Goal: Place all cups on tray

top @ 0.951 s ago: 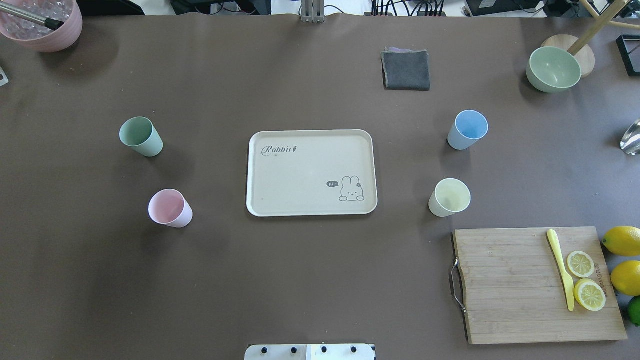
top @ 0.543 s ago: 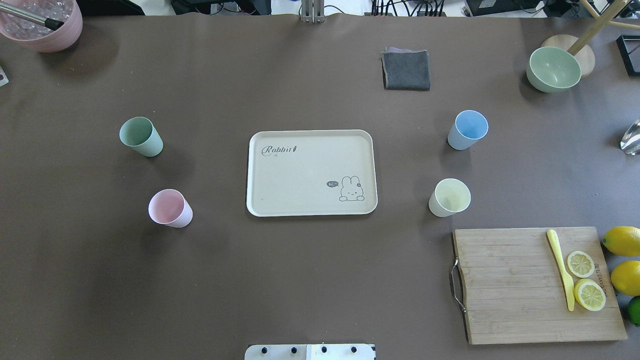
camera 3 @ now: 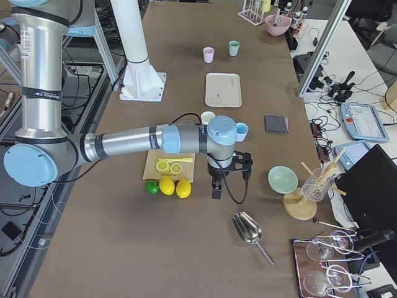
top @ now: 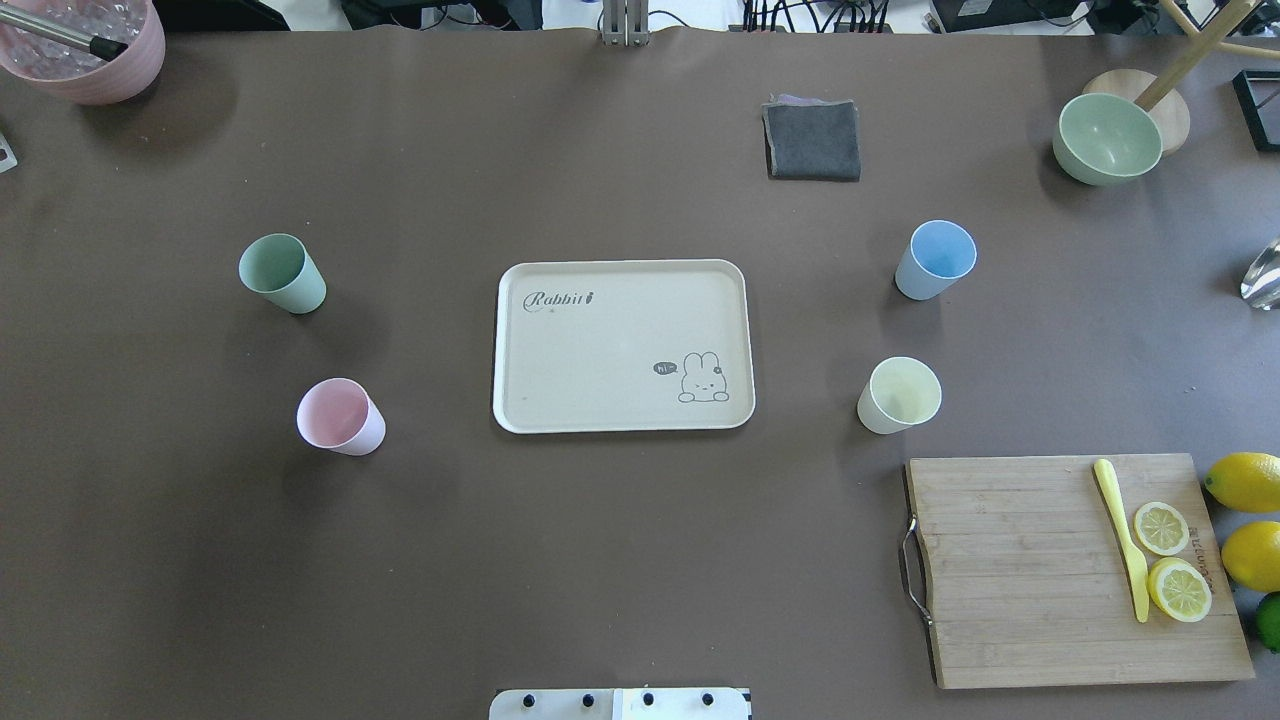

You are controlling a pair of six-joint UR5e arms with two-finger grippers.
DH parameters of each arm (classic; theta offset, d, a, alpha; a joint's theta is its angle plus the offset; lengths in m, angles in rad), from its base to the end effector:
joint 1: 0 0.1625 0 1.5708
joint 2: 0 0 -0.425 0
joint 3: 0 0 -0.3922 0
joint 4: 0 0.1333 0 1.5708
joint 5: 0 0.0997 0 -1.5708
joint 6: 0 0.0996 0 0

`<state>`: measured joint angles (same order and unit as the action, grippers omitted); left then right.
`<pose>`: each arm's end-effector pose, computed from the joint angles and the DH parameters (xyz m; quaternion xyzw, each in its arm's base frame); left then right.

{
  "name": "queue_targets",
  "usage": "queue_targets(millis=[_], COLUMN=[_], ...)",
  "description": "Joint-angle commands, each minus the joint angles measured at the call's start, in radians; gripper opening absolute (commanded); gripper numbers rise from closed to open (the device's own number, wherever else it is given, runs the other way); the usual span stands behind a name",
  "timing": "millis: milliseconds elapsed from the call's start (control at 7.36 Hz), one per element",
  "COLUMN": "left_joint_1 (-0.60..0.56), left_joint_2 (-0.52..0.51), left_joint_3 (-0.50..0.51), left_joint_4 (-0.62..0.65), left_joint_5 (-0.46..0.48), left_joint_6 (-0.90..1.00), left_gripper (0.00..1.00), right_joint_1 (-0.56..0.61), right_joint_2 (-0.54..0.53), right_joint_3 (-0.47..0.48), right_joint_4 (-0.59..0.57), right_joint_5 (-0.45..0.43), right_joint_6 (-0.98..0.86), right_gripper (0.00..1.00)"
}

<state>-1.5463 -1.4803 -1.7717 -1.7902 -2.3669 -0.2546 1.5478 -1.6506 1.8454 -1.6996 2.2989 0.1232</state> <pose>-0.0506 -0.4697 0.5762 0.0967 0.3997 -0.0412 0.9106 0.0565 -0.4567 0.5778 0.0048 -0.3572 0.0350 0.9334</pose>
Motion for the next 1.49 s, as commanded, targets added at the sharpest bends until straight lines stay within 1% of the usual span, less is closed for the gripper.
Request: queue_targets(millis=[0, 679, 815, 1087, 1223, 1359], left_joint_1=[0.0, 0.002, 0.02, 0.079, 0.147, 0.191], left_joint_2=[0.0, -0.003, -0.032, -0.074, -0.116, -0.132], left_joint_3=[-0.002, -0.006, -0.009, -0.014, -0.011, 0.0], left_joint_4=[0.0, 0.0, 0.0, -0.018, -0.093, -0.139], left_joint_5=[-0.002, -0.002, -0.006, -0.005, 0.009, 0.008], left_joint_6=[0.0, 0.002, 0.0, 0.003, -0.008, -0.059], left_gripper=[0.98, 0.98, 0.98, 0.98, 0.98, 0.98], right_joint_1=[0.0, 0.0, 0.0, 0.0, 0.0, 0.0], right_joint_2=[0.0, -0.002, -0.002, -0.002, -0.002, -0.002], right_joint_3=[0.0, 0.0, 0.0, 0.003, 0.005, 0.005], right_joint_4=[0.0, 0.0, 0.0, 0.002, 0.002, 0.002], right_joint_5=[0.001, 0.016, 0.017, 0.03, 0.036, 0.036], right_joint_6=[-0.001, -0.001, 0.001, 0.003, 0.004, 0.004], right_gripper=[1.0, 1.0, 1.0, 1.0, 1.0, 1.0])
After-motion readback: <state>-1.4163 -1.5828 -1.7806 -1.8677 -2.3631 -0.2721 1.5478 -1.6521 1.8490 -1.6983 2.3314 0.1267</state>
